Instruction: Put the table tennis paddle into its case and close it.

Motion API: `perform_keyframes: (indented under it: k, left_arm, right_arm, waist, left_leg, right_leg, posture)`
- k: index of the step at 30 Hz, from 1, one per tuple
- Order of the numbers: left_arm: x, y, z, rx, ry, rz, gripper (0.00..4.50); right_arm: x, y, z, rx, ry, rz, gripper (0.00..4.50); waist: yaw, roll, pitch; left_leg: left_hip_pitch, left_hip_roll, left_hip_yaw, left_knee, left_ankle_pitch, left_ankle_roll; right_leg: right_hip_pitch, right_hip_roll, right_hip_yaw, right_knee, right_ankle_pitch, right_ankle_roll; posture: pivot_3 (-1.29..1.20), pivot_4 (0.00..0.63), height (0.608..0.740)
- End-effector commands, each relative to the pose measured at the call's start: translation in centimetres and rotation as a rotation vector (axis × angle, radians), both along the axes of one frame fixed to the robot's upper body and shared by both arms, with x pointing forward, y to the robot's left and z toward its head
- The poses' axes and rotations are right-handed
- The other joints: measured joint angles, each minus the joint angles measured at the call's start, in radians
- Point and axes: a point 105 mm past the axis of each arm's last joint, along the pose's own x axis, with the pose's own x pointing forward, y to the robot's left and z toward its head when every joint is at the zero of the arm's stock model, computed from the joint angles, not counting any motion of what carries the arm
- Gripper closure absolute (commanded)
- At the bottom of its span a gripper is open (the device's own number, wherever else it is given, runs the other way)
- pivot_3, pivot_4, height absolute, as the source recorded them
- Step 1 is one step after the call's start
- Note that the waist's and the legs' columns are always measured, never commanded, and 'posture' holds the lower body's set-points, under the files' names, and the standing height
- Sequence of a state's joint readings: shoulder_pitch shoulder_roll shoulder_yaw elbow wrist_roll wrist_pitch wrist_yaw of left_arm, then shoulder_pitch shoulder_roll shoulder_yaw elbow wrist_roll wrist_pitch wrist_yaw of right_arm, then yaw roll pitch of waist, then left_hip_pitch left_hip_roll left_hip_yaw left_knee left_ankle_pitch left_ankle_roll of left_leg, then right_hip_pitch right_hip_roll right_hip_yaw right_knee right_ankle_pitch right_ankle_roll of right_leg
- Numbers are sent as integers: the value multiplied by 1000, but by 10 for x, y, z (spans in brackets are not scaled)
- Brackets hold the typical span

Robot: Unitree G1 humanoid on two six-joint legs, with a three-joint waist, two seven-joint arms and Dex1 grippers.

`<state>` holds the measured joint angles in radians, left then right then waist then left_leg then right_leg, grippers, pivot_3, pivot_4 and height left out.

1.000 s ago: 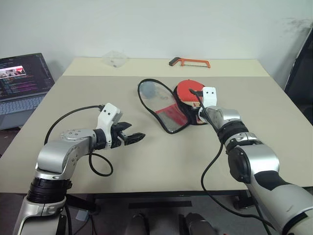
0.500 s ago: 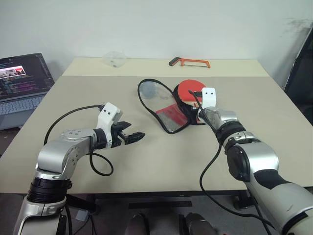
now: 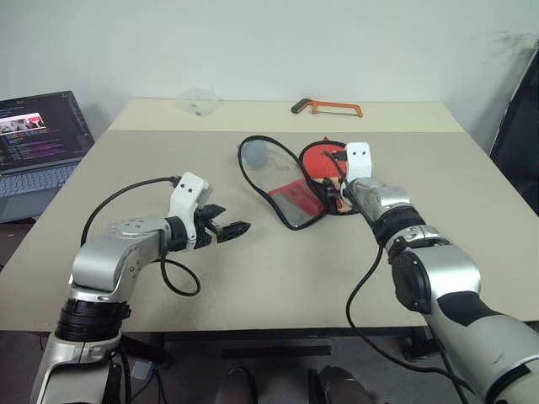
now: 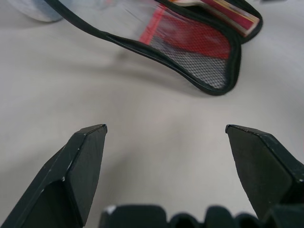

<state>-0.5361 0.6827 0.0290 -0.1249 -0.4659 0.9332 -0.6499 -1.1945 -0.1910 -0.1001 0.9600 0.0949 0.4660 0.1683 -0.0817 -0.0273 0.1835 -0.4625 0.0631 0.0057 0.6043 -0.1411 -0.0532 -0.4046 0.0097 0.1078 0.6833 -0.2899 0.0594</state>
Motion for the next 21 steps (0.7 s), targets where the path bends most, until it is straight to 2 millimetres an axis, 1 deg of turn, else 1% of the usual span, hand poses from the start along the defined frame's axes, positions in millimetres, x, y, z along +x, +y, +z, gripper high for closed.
perform_keyframes:
  k: [1, 2, 5, 7, 9, 11, 13, 15, 18, 21]
  left_arm:
    - [12, 3, 5, 28, -45, 10, 118]
    - [16, 3, 4, 30, -45, 15, 118]
    - [29, 2, 1, 36, -43, 37, 118]
    - [37, -2, -2, 44, -42, 28, 118]
    - [44, -5, -4, 62, -44, 17, 118]
    - [53, -10, -5, 87, -54, 11, 118]
    - [62, -13, -6, 103, -62, 9, 118]
    - [71, -14, -7, 124, -70, 20, 118]
    - [83, -15, -10, 159, -71, 44, 118]
    - [90, -16, -11, 150, -67, 53, 118]
  right_arm:
    - [-31, -7, 42, -52, -122, 209, 27]
    - [-44, -15, 41, -81, -125, 257, 27]
    - [-79, -44, 39, -42, -103, 352, 27]
    - [-100, -64, 41, -53, -136, 398, 27]
    - [-115, -75, 38, -75, -146, 443, 27]
    - [-131, -82, 35, -69, -155, 496, 27]
    - [-142, -86, 35, -63, -171, 538, 27]
    - [-148, -90, 36, -55, -185, 553, 27]
    - [-159, -92, 35, -40, -189, 600, 27]
    - [-163, -90, 34, -40, -194, 610, 27]
  waist:
    - [9, 0, 0]
    - [20, 0, 0]
    - [36, 0, 0]
    - [45, 0, 0]
    - [49, 0, 0]
    - [47, 0, 0]
    - [46, 0, 0]
    - [38, 0, 0]
    - [39, 0, 0]
    - [36, 0, 0]
  left_leg:
    - [-1, 0, -2, 0, 0, 0]
    - [-2, 0, -3, 0, 0, 0]
    - [-4, 0, -5, 1, 0, 0]
    - [-4, 0, -5, 1, 0, 0]
    - [-4, 0, -5, 3, 0, 0]
    - [-4, 0, -4, 4, 0, 0]
    - [-4, 0, -5, 5, 0, 1]
    - [-3, 0, -5, 6, 1, 2]
    - [-3, 0, -5, 6, 2, 3]
    - [-4, 0, -5, 6, 2, 3]
  right_leg:
    - [0, 0, -2, 0, 0, 0]
    - [0, 0, -3, 0, 0, 0]
    - [0, 0, -7, -1, -1, -2]
    - [0, 0, -7, 0, -1, -2]
    - [0, 0, -7, 0, -1, -2]
    - [0, 0, -6, 0, -1, -2]
    - [1, 0, -6, 0, -1, -1]
    - [1, 1, -6, 0, -2, 2]
    - [1, 1, -6, 0, -2, 3]
    - [1, 1, -5, 0, -2, 3]
  posture:
    - [0, 150, 740]
    - [0, 150, 740]
    - [0, 150, 740]
    - [0, 150, 740]
    - [0, 150, 740]
    - [0, 150, 740]
    - [0, 150, 740]
    - [0, 150, 740]
    - [0, 150, 740]
    - [0, 150, 740]
